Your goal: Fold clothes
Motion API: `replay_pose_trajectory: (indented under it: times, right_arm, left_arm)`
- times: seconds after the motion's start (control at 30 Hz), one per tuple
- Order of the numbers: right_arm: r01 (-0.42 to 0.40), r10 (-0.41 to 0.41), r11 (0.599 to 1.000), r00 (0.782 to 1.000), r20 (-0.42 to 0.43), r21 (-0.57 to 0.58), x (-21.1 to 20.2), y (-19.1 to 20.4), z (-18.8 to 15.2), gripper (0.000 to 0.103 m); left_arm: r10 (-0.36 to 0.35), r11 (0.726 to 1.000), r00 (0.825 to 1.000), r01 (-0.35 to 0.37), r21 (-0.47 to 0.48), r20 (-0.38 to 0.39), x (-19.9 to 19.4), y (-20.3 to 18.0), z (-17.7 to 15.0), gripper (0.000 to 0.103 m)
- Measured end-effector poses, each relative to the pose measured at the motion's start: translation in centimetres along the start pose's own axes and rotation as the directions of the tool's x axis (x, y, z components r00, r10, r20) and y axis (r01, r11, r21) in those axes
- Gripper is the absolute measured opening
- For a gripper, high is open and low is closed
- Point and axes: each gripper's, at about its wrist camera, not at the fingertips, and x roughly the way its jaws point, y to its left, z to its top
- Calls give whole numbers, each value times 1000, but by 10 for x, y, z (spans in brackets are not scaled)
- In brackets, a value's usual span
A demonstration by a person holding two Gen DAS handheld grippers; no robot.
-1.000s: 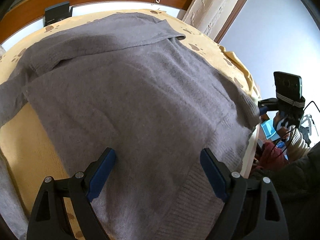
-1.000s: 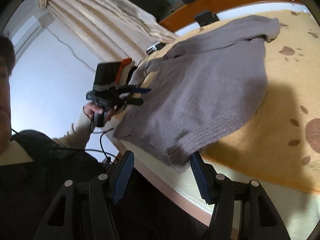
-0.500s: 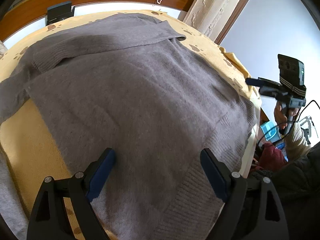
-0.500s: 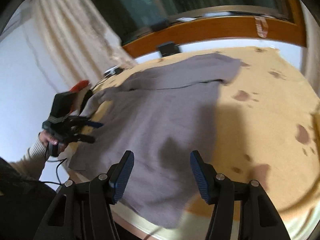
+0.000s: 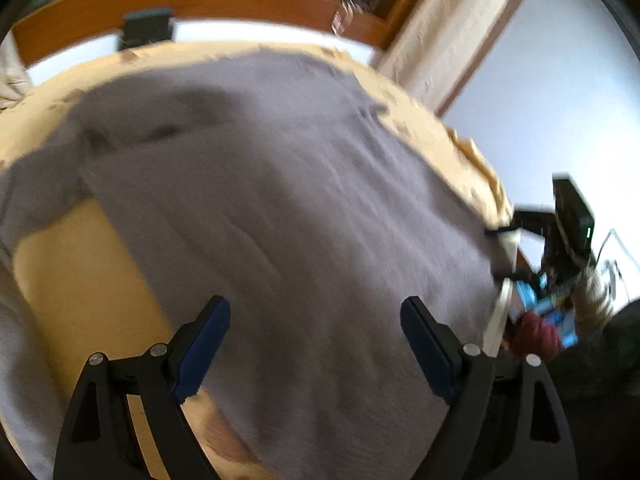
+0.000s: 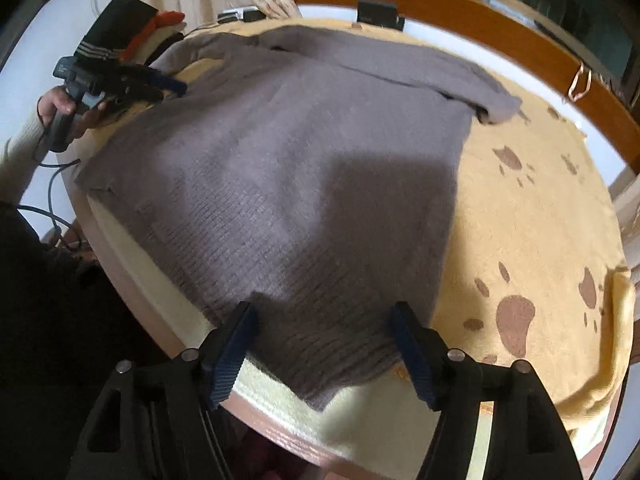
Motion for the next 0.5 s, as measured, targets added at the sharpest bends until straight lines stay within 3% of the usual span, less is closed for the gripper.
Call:
replay_pose_trajectory:
  times: [0.17,0.33,0.5]
  right_arm:
    - [26,-26,999,1000,18,-21,-2,-2,34,72]
    - [38,-39,999,993,109,11,-6,-11,90,72]
    - [73,-80,996,980,182,45,4,-19,144,72]
  left_arm:
    - [53,994,988,-38,-102,147,-20,34,38,89]
    - [170,969,971,-133,-210,170,-20,81,75,89]
    - [145,919,973,-65,-388,181,-18,139,97,90]
